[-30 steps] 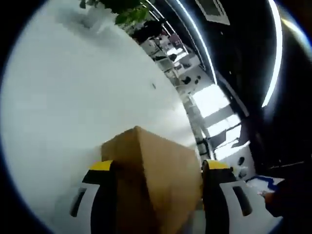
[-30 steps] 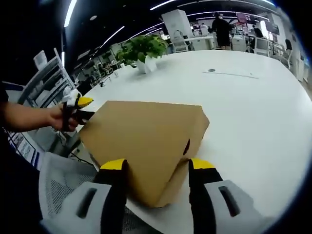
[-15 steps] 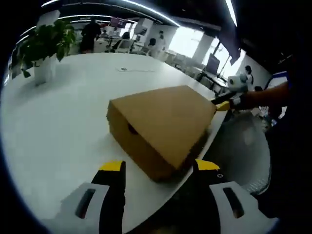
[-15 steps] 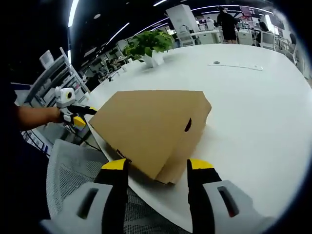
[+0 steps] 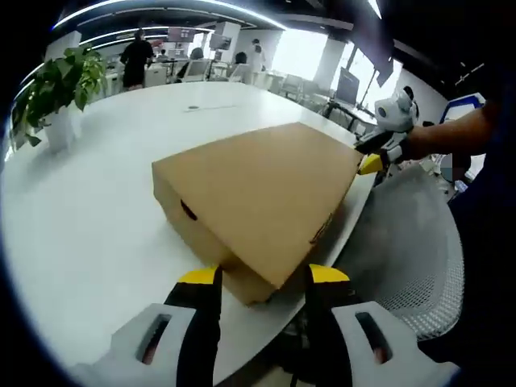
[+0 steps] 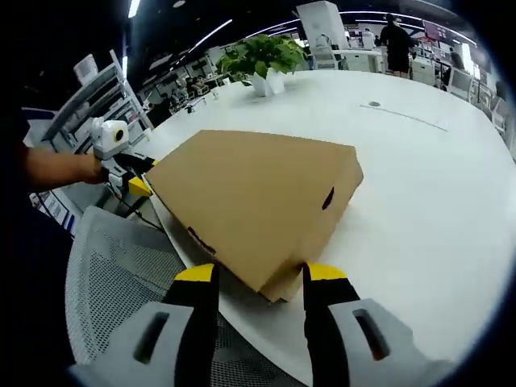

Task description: Operate the shoe box by opening the lid, removing the specified soft item, and placing it in the target area until the item is outside and the box remains undamaged.

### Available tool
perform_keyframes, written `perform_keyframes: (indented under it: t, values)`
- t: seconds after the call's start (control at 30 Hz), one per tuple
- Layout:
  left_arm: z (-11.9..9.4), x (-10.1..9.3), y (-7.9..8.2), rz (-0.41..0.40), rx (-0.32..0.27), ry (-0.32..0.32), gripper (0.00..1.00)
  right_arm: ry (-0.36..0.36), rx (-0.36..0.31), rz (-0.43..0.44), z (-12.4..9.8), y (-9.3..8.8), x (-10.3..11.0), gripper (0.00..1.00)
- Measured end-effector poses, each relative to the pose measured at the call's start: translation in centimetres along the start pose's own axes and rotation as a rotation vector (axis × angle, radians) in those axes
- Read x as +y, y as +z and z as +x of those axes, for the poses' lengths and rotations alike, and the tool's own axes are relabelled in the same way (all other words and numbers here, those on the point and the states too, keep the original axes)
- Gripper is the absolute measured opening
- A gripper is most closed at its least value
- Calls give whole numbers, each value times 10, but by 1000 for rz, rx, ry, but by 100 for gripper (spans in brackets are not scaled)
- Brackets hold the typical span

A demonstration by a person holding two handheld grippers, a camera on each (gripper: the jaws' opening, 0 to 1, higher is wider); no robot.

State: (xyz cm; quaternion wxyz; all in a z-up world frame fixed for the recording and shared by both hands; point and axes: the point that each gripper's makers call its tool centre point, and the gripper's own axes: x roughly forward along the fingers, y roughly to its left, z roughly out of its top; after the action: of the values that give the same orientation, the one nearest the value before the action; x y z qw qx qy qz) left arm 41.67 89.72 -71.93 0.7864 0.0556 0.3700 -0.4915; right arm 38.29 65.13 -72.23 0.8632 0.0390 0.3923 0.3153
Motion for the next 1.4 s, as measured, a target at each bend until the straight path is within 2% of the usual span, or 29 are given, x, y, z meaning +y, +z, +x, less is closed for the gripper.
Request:
perform_keyframes:
  t: [0.13,0.27,0.43,0.5,0.6,0.73,0.9,1.0,1.17,1.2,1.27,1.3,1.33,1.37,1.4]
  values:
    - [-5,-4,8,-6,-16,3,41,0,-5,-31,-6,5,6,38]
    - [-16,-5,22,-21,-51,12,41,-5,-16,-104,-15,15,13,39]
    - [-29,-7,46,-27,-105,23,41,-52,-98,-159,-29,38,12,37]
    - [-34,-8,56,-29,-126,25,41,-63,-110,-167,-32,45,12,36]
    - [-40,-8,68,-29,-161,28,41,-129,-146,-212,-35,61,3,31]
    - [-45,-4,86,-45,-216,33,40,-203,-198,-210,-37,80,-9,26]
    - [-45,0,106,-27,-252,50,43,-248,-234,-220,-35,99,-19,26]
    - [-41,-4,116,-21,-270,23,41,-267,-243,-218,-35,107,-25,25]
    - [-31,-8,120,17,-260,11,41,-310,-259,-237,-36,123,-37,22]
    - [-30,-8,120,17,-259,9,41,-368,-244,-243,-40,123,-49,24]
    - [-29,-8,120,17,-258,7,41,-377,-277,-213,-41,130,-54,25]
    - [-29,-8,120,13,-258,6,41,-434,-293,-206,-45,135,-66,24]
    - [-29,-7,119,11,-259,9,41,-461,-302,-212,-45,139,-74,24]
    - [-29,-7,119,10,-262,9,41,-446,-309,-213,-40,142,-76,22]
    - [-29,-7,117,2,-262,9,41,-439,-339,-203,-35,152,-78,15]
